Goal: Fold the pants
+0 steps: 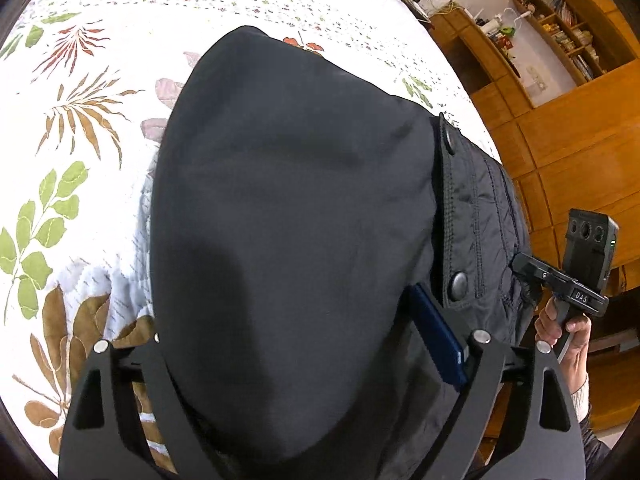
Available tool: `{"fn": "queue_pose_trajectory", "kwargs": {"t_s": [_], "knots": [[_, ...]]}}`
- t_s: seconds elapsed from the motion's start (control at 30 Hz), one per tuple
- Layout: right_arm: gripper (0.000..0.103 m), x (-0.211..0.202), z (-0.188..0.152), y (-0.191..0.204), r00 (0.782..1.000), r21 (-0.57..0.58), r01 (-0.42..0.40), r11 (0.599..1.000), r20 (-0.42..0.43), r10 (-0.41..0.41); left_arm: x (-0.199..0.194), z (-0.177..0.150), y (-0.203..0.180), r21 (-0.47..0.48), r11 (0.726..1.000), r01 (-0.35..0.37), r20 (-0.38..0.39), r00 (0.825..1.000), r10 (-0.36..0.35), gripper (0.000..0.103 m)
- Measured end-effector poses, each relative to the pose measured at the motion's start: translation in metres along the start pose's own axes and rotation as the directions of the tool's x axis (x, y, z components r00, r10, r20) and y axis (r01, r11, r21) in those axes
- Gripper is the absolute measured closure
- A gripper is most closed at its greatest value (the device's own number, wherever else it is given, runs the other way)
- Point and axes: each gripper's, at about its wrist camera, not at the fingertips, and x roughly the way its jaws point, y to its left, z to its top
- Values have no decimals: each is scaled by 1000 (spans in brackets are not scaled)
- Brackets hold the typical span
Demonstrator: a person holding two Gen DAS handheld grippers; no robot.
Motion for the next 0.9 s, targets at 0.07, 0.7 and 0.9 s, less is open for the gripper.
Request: {"fn": "queue_pose_trajectory", "kwargs": {"t_s": [0.07, 0.7, 0.9], "knots": [[52, 0, -6, -6, 1000, 20, 5, 1000, 3, -5, -1, -1, 0, 13, 1000, -8, 9, 1000, 8, 13], [45, -25, -44, 49, 992, -164, 87, 983, 104, -71, -72, -64, -46, 126, 928, -350, 289, 908, 303, 12], [52, -10, -52, 23, 992, -102, 111, 989, 73, -104, -48, -68, -55, 145, 909, -390, 266, 901, 344, 12]]}}
